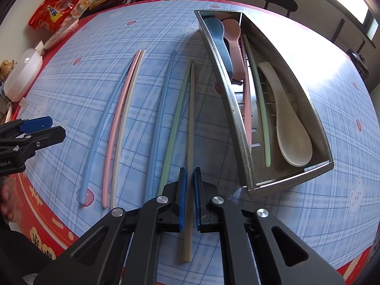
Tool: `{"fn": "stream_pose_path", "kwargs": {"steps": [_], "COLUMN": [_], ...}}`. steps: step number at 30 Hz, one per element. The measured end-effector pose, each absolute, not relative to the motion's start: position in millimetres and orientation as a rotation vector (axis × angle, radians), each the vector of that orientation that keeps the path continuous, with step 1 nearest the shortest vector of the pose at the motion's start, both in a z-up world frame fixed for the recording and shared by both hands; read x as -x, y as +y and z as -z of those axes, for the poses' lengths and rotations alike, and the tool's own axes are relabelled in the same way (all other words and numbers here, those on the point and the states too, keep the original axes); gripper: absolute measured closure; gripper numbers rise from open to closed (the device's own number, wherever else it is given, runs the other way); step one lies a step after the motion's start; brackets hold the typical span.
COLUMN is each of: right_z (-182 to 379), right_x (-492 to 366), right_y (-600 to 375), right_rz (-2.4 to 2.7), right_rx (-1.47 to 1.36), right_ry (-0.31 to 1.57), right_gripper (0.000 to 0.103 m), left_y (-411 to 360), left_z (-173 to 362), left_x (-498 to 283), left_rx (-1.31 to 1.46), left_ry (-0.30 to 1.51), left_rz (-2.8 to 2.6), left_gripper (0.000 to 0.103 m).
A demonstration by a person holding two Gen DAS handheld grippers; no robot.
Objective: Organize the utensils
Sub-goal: 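Close the right tool on the beige chopstick while the left tool grasps the blue chopstick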
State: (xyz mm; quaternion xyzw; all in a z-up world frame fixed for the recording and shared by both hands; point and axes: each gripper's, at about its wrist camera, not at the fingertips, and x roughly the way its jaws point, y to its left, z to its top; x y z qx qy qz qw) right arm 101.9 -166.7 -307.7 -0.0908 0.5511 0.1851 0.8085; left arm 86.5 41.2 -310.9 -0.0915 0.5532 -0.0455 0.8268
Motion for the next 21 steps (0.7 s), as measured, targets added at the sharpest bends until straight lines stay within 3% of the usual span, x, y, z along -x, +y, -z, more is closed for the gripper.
{"fn": "stream_pose_path", "kwargs": {"steps": [6,14,16,21], "right_z": [308,308,308,308], "right_x": [-102,-99,-100,-99], "right_y": [-169,-171,-171,-171], "right_rz": [-0.392,-0.391,-0.394,-0.394], "right_rx": [0.18,0.173,0.173,0.169], "right_ry": [1.169,1.159,1.159,1.159], "right_gripper": [0.096,0.096,0.096,0.096], "left_y": [23,4,-2,-8], "left_z": [309,322,325,326], "left_x": [-100,-128,-130,-132], "left_rx": [0.171,0.204,0.174,0.138], "left_ry": [1.181,1.225,1.225,1.219], "left_rz": [0.167,0.21,0.213,0.196], "left_gripper": [0.05,0.055,0.062,0.065]}}
